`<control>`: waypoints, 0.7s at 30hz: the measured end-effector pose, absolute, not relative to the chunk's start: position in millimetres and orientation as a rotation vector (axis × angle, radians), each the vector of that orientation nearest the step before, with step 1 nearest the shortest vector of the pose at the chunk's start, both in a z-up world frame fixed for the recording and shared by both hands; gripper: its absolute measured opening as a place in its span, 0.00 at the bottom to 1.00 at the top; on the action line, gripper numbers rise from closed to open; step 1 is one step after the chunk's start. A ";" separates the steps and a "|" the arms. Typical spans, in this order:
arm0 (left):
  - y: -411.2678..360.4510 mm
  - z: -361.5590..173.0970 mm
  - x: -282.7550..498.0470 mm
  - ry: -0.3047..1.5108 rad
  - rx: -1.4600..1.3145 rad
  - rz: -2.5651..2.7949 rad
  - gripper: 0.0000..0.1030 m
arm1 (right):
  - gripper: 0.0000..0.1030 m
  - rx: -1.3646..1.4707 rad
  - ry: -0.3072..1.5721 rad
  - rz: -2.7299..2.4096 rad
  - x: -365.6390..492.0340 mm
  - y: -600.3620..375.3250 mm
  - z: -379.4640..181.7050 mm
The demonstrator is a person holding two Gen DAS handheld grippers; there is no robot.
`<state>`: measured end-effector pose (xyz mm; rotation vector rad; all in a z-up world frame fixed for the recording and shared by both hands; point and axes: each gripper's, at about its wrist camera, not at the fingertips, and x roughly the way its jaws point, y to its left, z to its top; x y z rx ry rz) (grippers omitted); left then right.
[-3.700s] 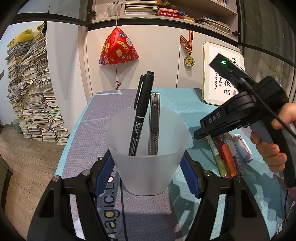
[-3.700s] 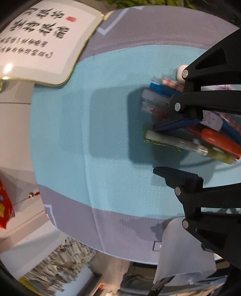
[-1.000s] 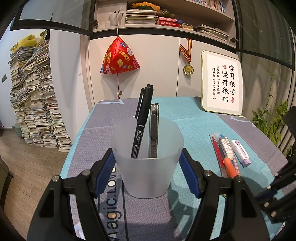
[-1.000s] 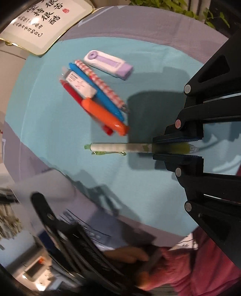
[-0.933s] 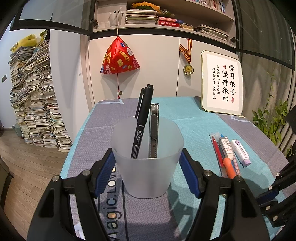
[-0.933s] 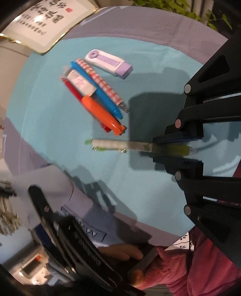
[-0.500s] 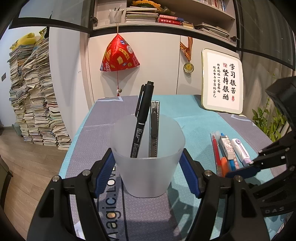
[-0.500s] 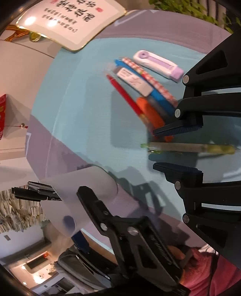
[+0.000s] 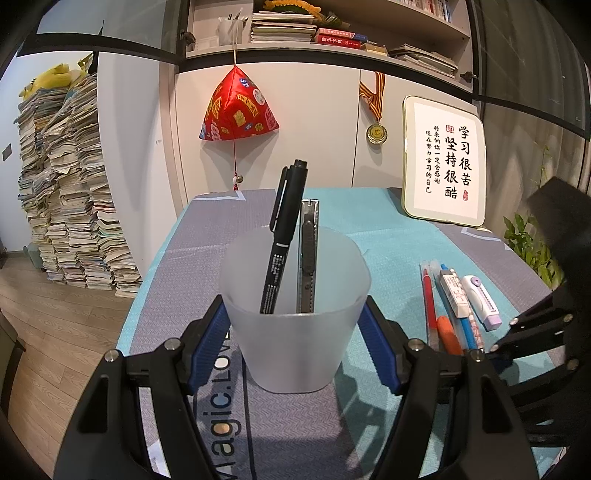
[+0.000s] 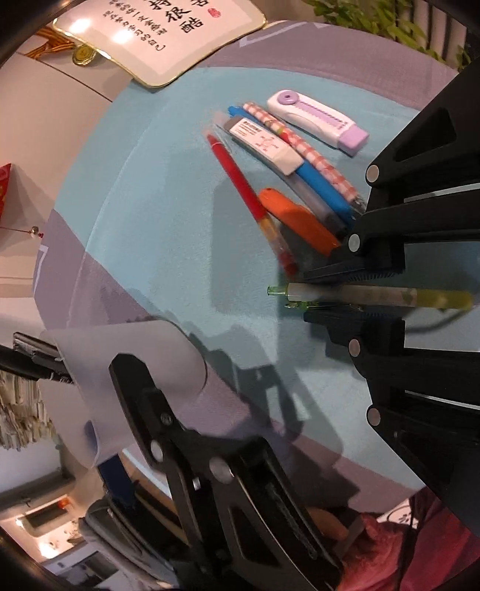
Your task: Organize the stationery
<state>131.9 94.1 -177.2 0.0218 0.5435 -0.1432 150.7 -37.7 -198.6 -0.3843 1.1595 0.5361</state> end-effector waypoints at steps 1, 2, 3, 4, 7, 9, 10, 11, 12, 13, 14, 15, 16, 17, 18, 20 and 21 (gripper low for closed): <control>93.4 -177.7 132.3 0.544 0.022 -0.142 0.68 | 0.14 -0.359 1.140 0.534 148.2 -42.4 -192.3; 93.3 -177.8 132.1 0.544 0.022 -0.142 0.68 | 0.14 -0.326 1.119 0.527 146.8 -48.6 -183.9; 93.2 -177.9 132.1 0.543 0.022 -0.142 0.68 | 0.14 -0.296 1.102 0.520 146.9 -52.4 -175.9; 93.4 -177.7 132.4 0.544 0.022 -0.142 0.68 | 0.14 -0.250 1.077 0.510 146.1 -60.5 -164.2; 93.5 -177.5 132.4 0.544 0.022 -0.142 0.68 | 0.14 -0.157 1.007 0.497 143.1 -74.4 -133.8; 93.5 -177.5 132.5 0.544 0.022 -0.142 0.68 | 0.14 -0.123 0.948 0.500 140.3 -80.2 -112.0; 93.6 -177.5 132.4 0.544 0.022 -0.143 0.68 | 0.14 -0.109 0.912 0.507 140.5 -80.0 -99.4; 93.6 -177.7 132.3 0.544 0.022 -0.143 0.68 | 0.14 -0.099 0.882 0.514 143.6 -82.7 -87.9; 93.6 -177.8 132.2 0.544 0.022 -0.143 0.68 | 0.14 -0.088 0.835 0.521 141.2 -82.6 -74.8; 93.6 -177.5 132.4 0.544 0.022 -0.143 0.68 | 0.14 -0.076 0.790 0.529 139.7 -80.5 -64.9; 93.6 -177.6 132.3 0.544 0.022 -0.143 0.68 | 0.14 -0.064 0.746 0.539 137.6 -77.4 -54.4; 93.6 -177.4 132.5 0.544 0.022 -0.143 0.68 | 0.14 -0.055 0.719 0.546 137.7 -74.7 -45.7; 93.6 -177.5 132.5 0.544 0.022 -0.143 0.68 | 0.14 -0.048 0.695 0.557 141.0 -65.2 -37.6; 93.6 -177.6 132.4 0.544 0.021 -0.143 0.68 | 0.14 -0.042 0.674 0.567 142.7 -58.8 -26.3; 93.5 -177.7 132.2 0.544 0.021 -0.143 0.68 | 0.14 -0.038 0.656 0.577 146.1 -53.1 -18.3; 93.6 -177.4 132.5 0.544 0.022 -0.143 0.68 | 0.14 -0.038 0.631 0.595 148.8 -40.9 -6.1; 93.5 -177.7 132.3 0.544 0.022 -0.143 0.68 | 0.14 -0.038 0.629 0.605 150.6 -37.9 -1.2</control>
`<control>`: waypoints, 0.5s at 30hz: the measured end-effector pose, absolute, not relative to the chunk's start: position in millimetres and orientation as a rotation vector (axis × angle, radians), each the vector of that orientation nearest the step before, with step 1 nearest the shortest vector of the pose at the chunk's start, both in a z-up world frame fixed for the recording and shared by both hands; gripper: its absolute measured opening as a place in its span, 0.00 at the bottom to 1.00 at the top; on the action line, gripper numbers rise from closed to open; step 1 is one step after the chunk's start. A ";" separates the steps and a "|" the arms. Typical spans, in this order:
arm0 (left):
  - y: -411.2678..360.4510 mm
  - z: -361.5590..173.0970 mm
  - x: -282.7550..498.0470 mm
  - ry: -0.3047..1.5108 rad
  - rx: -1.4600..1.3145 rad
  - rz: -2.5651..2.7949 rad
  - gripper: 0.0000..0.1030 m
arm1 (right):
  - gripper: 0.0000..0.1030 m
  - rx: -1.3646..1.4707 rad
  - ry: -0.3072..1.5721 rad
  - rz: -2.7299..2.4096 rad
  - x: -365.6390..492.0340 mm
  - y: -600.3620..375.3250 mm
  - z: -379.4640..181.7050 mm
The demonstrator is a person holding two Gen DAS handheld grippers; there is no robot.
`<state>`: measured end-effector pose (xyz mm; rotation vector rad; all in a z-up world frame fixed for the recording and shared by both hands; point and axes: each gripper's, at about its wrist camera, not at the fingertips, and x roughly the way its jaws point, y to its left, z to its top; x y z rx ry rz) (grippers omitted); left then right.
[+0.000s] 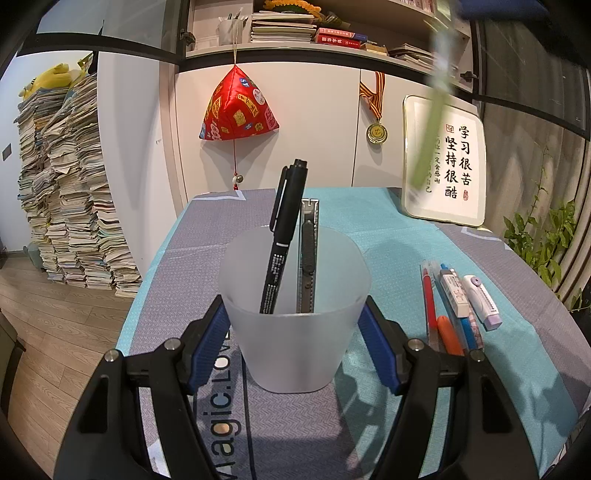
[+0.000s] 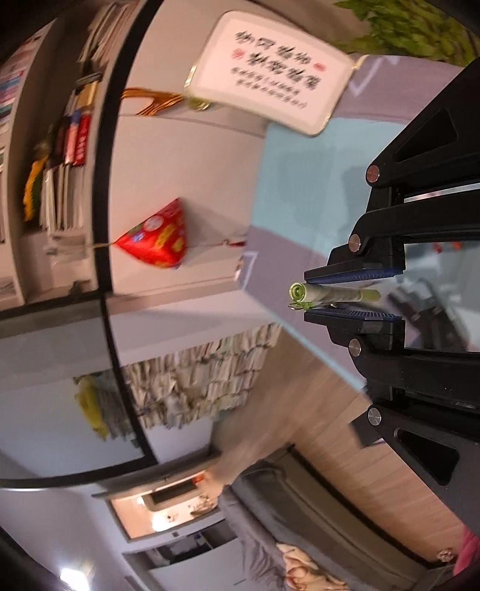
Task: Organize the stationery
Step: 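Lower the green-yellow pen into the cup and open the right gripper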
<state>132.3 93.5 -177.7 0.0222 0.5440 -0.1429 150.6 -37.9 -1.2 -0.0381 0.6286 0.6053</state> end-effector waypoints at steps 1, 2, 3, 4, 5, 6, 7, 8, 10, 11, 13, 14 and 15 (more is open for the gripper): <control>93.5 -177.5 132.4 0.544 0.022 -0.143 0.68 | 0.14 -0.039 0.634 0.619 153.5 -31.2 -0.9; 93.5 -177.5 132.4 0.544 0.022 -0.143 0.68 | 0.14 -0.038 0.642 0.629 155.2 -25.6 -4.4; 93.6 -177.6 132.3 0.544 0.022 -0.143 0.68 | 0.14 -0.040 0.659 0.638 158.7 -18.4 -7.4; 93.6 -177.3 132.5 0.544 0.022 -0.143 0.68 | 0.14 -0.042 0.679 0.641 162.9 -12.0 -12.2; 93.5 -177.5 132.5 0.544 0.022 -0.143 0.68 | 0.14 -0.040 0.697 0.642 168.8 -8.2 -18.7; 93.5 -177.6 132.4 0.544 0.022 -0.143 0.68 | 0.14 -0.037 0.721 0.640 174.5 -4.2 -26.7; 93.6 -177.3 132.5 0.544 0.022 -0.143 0.68 | 0.14 -0.034 0.746 0.635 179.9 -1.9 -37.2; 93.5 -177.5 132.4 0.544 0.022 -0.143 0.68 | 0.14 -0.029 0.783 0.624 186.2 0.9 -49.7; 93.6 -177.3 132.5 0.544 0.023 -0.143 0.68 | 0.14 -0.018 0.842 0.611 193.8 3.0 -69.2; 93.6 -177.2 132.6 0.544 0.023 -0.143 0.68 | 0.14 -0.012 0.866 0.610 197.1 3.2 -76.1; 93.6 -177.2 132.6 0.544 0.022 -0.143 0.68 | 0.14 -0.004 0.913 0.608 202.2 3.4 -90.3; 93.7 -177.3 132.5 0.544 0.022 -0.143 0.68 | 0.14 -0.004 0.924 0.607 202.9 3.4 -94.5; 93.7 -177.4 132.4 0.544 0.022 -0.143 0.68 | 0.14 -0.005 0.930 0.606 203.3 3.3 -97.1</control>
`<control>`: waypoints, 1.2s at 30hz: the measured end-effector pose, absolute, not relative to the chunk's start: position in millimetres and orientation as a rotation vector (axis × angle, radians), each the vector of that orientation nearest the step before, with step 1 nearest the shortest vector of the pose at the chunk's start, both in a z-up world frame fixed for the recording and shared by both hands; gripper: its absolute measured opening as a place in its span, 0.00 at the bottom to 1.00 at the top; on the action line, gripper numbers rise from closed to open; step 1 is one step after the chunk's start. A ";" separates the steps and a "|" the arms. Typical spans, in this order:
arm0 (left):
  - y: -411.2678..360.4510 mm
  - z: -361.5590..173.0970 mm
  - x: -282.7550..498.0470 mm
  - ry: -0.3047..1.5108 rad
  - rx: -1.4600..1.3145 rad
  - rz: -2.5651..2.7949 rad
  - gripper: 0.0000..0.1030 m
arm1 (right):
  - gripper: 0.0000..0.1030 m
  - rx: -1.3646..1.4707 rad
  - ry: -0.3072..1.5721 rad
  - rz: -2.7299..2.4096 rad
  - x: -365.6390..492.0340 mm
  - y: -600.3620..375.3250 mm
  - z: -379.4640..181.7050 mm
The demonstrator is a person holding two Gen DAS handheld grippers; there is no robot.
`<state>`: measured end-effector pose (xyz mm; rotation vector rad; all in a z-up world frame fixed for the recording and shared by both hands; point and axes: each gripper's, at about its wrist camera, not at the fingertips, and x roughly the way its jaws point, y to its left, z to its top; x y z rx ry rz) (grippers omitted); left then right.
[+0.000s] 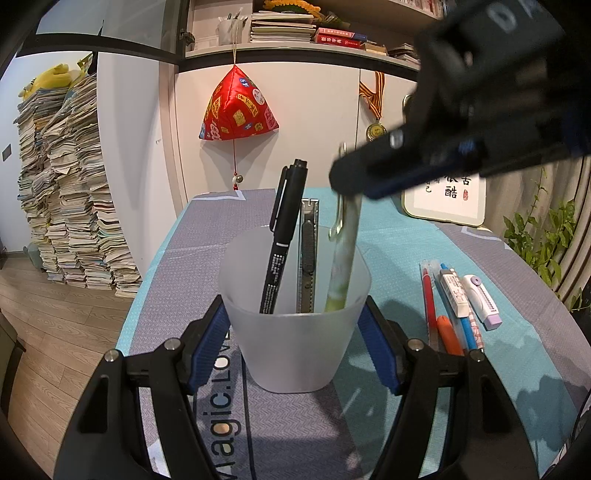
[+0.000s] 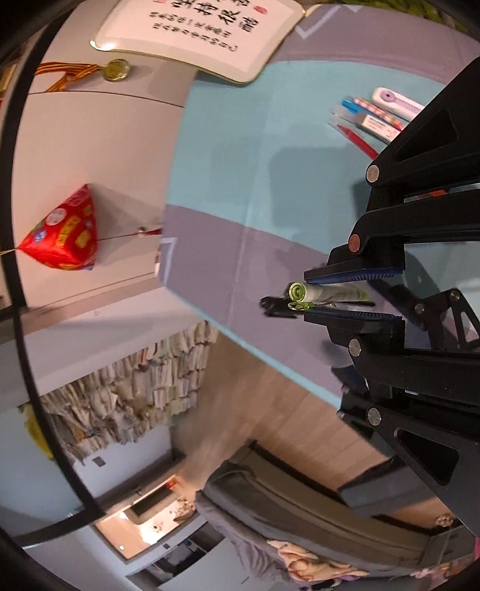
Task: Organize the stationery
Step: 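Lower the green-yellow pen into the cup and open the right gripper, then move the right gripper to the pile and grasp the red pen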
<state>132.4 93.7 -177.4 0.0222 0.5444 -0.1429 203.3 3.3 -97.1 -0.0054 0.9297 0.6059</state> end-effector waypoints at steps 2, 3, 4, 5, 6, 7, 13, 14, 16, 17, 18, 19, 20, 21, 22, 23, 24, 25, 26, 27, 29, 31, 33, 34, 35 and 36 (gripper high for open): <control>93.6 -177.3 132.5 0.544 0.022 -0.143 0.68 | 0.14 -0.005 0.941 0.612 203.0 3.9 -100.4; 93.7 -177.4 132.5 0.545 0.022 -0.143 0.68 | 0.14 -0.005 0.946 0.619 202.6 4.6 -101.3; 93.7 -177.1 132.6 0.544 0.022 -0.143 0.68 | 0.14 -0.007 0.950 0.625 202.1 5.6 -102.1; 93.7 -177.3 132.5 0.545 0.022 -0.143 0.68 | 0.14 -0.011 0.952 0.629 201.8 6.4 -102.4; 93.8 -177.4 132.4 0.544 0.021 -0.144 0.68 | 0.14 -0.015 0.957 0.633 201.7 7.6 -103.6; 93.8 -177.1 132.7 0.545 0.021 -0.143 0.68 | 0.14 -0.008 0.957 0.635 201.6 7.1 -104.0; 92.1 -178.0 134.2 0.548 0.021 -0.142 0.68 | 0.14 0.027 0.975 0.630 204.8 -8.5 -100.7; 92.0 -178.0 134.1 0.548 0.021 -0.141 0.68 | 0.14 0.033 0.969 0.624 204.8 -13.4 -98.9; 92.1 -177.9 134.3 0.548 0.021 -0.142 0.68 | 0.14 0.046 0.960 0.595 206.6 -27.3 -96.7; 92.1 -177.9 134.2 0.548 0.021 -0.141 0.68 | 0.14 0.052 0.963 0.571 209.2 -35.7 -97.6; 92.2 -177.9 134.3 0.548 0.021 -0.141 0.68 | 0.14 0.057 0.970 0.547 211.9 -42.1 -99.9; 92.2 -177.9 134.3 0.548 0.021 -0.141 0.68 | 0.14 0.066 0.987 0.509 216.7 -51.2 -104.9; 92.2 -177.9 134.2 0.548 0.022 -0.141 0.68 | 0.14 0.072 1.014 0.470 222.2 -60.1 -112.0; 92.1 -178.0 134.2 0.548 0.022 -0.141 0.68 | 0.14 0.075 1.036 0.441 226.5 -66.1 -118.1; 92.2 -177.9 134.3 0.548 0.021 -0.142 0.68 | 0.14 0.075 1.062 0.406 231.1 -72.8 -126.6; 92.2 -177.9 134.2 0.548 0.022 -0.142 0.68 | 0.14 0.074 1.092 0.361 236.2 -80.5 -138.1; 92.2 -178.0 134.2 0.548 0.022 -0.142 0.68 | 0.14 0.073 1.116 0.337 239.7 -85.0 -146.3; 92.2 -177.8 134.2 0.548 0.021 -0.142 0.68 | 0.14 0.075 1.142 0.320 243.1 -89.0 -154.6; 92.2 -177.9 134.2 0.548 0.021 -0.142 0.68 | 0.14 0.082 1.168 0.307 246.1 -92.5 -162.5; 92.3 -178.0 134.2 0.548 0.021 -0.142 0.68 | 0.14 0.095 1.191 0.298 248.7 -95.5 -169.8; 92.2 -177.9 134.2 0.548 0.021 -0.142 0.68 | 0.14 0.113 1.222 0.294 252.9 -97.9 -178.9; 92.3 -177.9 134.2 0.548 0.021 -0.142 0.68 | 0.14 0.113 1.233 0.287 255.8 -97.5 -183.1; 92.2 -178.0 134.1 0.548 0.022 -0.142 0.68 | 0.14 0.112 1.234 0.270 257.5 -96.7 -185.4; 92.3 -177.9 134.2 0.548 0.022 -0.142 0.68 | 0.14 0.118 1.239 0.260 259.4 -96.4 -186.7; 92.2 -177.9 134.1 0.548 0.022 -0.142 0.68 | 0.14 0.129 1.247 0.248 261.6 -96.1 -188.1; 92.2 -177.9 134.1 0.548 0.022 -0.142 0.68 | 0.15 0.139 1.254 0.238 261.3 -94.9 -189.0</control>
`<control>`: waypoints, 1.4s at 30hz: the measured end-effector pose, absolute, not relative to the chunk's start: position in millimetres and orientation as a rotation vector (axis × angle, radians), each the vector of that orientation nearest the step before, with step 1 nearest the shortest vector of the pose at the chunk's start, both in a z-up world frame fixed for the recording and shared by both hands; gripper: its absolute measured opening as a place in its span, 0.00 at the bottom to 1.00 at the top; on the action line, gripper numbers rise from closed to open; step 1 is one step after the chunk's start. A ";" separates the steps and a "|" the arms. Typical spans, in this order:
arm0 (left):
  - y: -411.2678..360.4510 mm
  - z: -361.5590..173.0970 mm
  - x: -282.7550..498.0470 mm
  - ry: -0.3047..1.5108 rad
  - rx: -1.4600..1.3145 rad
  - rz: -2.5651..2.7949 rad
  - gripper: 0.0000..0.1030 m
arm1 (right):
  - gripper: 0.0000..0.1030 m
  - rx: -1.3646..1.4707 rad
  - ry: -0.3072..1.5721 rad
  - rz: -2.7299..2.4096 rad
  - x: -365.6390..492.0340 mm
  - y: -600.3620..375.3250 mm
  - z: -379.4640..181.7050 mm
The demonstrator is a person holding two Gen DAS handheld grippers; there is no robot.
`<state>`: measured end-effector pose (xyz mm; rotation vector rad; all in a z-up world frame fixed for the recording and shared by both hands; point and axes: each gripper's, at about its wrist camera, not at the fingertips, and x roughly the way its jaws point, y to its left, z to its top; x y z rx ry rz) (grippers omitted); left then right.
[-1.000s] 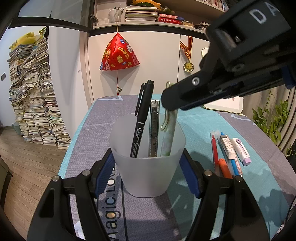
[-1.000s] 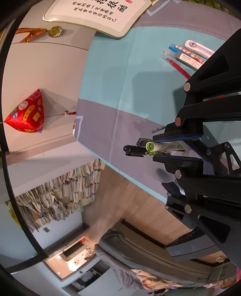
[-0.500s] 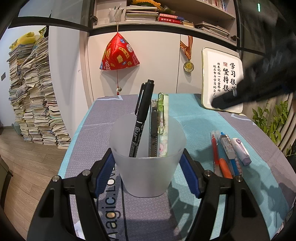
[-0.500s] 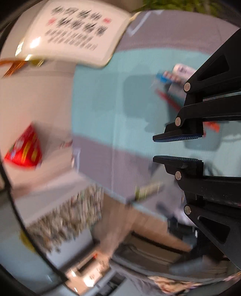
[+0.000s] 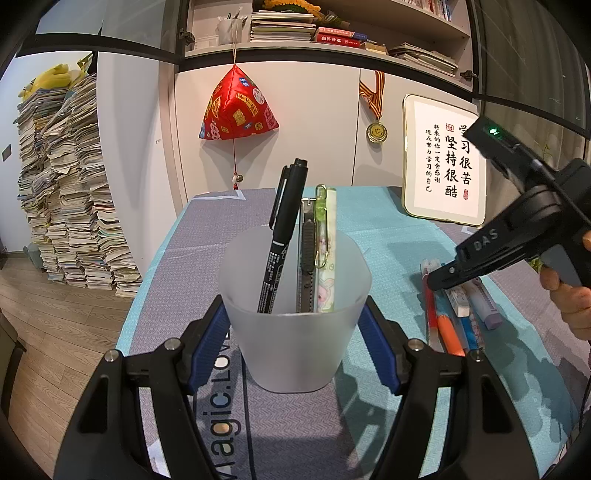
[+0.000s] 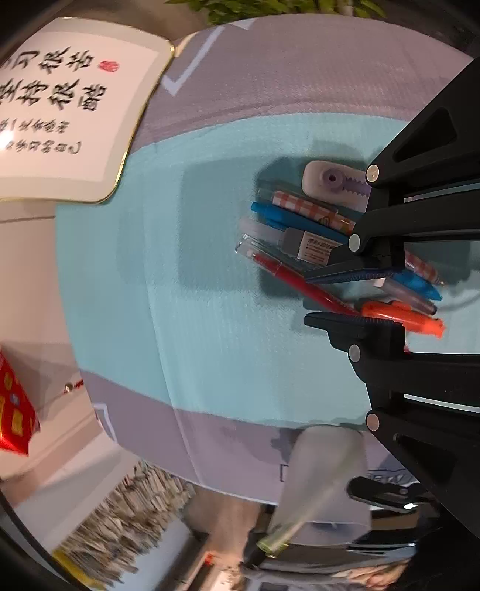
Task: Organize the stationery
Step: 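Move the right gripper to the pile and grasp the red pen, then lift the red pen with the right gripper and drop it into the cup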
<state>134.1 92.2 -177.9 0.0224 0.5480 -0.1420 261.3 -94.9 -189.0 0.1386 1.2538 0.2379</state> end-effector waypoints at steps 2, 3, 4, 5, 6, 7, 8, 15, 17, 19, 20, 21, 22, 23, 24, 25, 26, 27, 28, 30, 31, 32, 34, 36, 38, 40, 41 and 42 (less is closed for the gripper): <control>92.3 -177.9 134.1 0.548 0.022 -0.142 0.68 | 0.18 0.161 1.273 0.212 263.8 -93.3 -192.7; 92.4 -178.0 134.1 0.548 0.022 -0.142 0.68 | 0.20 0.167 1.279 0.205 265.0 -91.6 -195.0; 92.3 -177.9 134.2 0.548 0.021 -0.142 0.68 | 0.21 0.171 1.288 0.196 266.2 -89.4 -197.6; 92.3 -177.9 134.2 0.548 0.021 -0.142 0.68 | 0.21 0.172 1.296 0.182 267.4 -89.2 -200.0; 92.3 -177.9 134.1 0.548 0.022 -0.142 0.68 | 0.21 0.168 1.295 0.163 267.3 -88.4 -200.8; 92.3 -177.9 134.1 0.548 0.022 -0.142 0.68 | 0.21 0.158 1.287 0.139 266.5 -87.9 -200.0; 92.2 -177.9 134.1 0.548 0.022 -0.142 0.68 | 0.21 0.151 1.283 0.117 266.0 -87.3 -199.6; 92.3 -177.9 133.9 0.548 0.022 -0.142 0.68 | 0.21 0.151 1.265 0.098 271.3 -80.3 -201.8; 92.3 -178.0 134.1 0.548 0.022 -0.142 0.68 | 0.13 0.097 1.255 0.150 270.6 -72.2 -201.2; 92.4 -177.9 134.1 0.548 0.022 -0.143 0.68 | 0.11 0.075 1.260 0.207 267.5 -64.9 -201.9; 92.3 -178.0 134.0 0.548 0.022 -0.143 0.68 | 0.11 0.073 1.269 0.244 263.7 -61.9 -201.7; 92.3 -178.0 133.9 0.548 0.023 -0.142 0.68 | 0.11 0.074 1.279 0.274 260.8 -60.6 -202.1; 92.4 -178.1 133.9 0.548 0.022 -0.142 0.68 | 0.11 0.073 1.292 0.309 257.2 -58.4 -202.8; 92.4 -178.0 134.0 0.548 0.022 -0.143 0.68 | 0.11 0.056 1.304 0.336 253.8 -56.0 -203.1; 92.3 -178.0 134.1 0.548 0.022 -0.143 0.68 | 0.11 0.038 1.305 0.346 252.2 -54.4 -203.0; 92.4 -177.9 134.0 0.548 0.022 -0.143 0.68 | 0.11 0.020 1.299 0.349 250.4 -53.6 -201.3; 92.4 -177.9 134.0 0.548 0.022 -0.143 0.68 | 0.11 0.009 1.289 0.342 250.0 -53.1 -200.0; 92.3 -178.1 133.9 0.548 0.023 -0.142 0.68 | 0.12 -0.008 1.275 0.322 250.3 -53.7 -197.0; 92.4 -178.0 134.0 0.548 0.023 -0.143 0.68 | 0.14 -0.010 1.260 0.313 251.3 -54.6 -194.1; 92.5 -178.0 133.9 0.548 0.023 -0.143 0.68 | 0.31 -0.007 1.235 0.308 251.5 -56.9 -187.9; 92.4 -178.0 133.9 0.548 0.023 -0.143 0.68 | 0.37 -0.006 1.227 0.304 252.9 -56.9 -185.6; 92.5 -178.0 133.9 0.548 0.023 -0.143 0.68 | 0.43 -0.006 1.219 0.301 254.7 -56.2 -183.6; 92.5 -178.0 133.9 0.548 0.023 -0.143 0.68 | 0.43 -0.024 1.212 0.295 258.9 -52.2 -183.4; 92.5 -178.0 133.9 0.548 0.023 -0.143 0.68 | 0.43 -0.036 1.223 0.284 264.6 -47.1 -187.7; 92.5 -178.0 133.9 0.548 0.023 -0.143 0.68 | 0.43 -0.035 1.244 0.275 265.5 -46.5 -192.9; 92.5 -178.1 133.8 0.548 0.023 -0.143 0.68 | 0.40 -0.027 1.252 0.276 266.0 -45.9 -197.2; 92.4 -178.1 133.8 0.548 0.023 -0.143 0.68 | 0.40 -0.039 1.240 0.274 265.8 -44.1 -197.4; 92.3 -178.2 133.8 0.548 0.023 -0.143 0.68 | 0.40 -0.054 1.233 0.271 266.9 -41.4 -197.1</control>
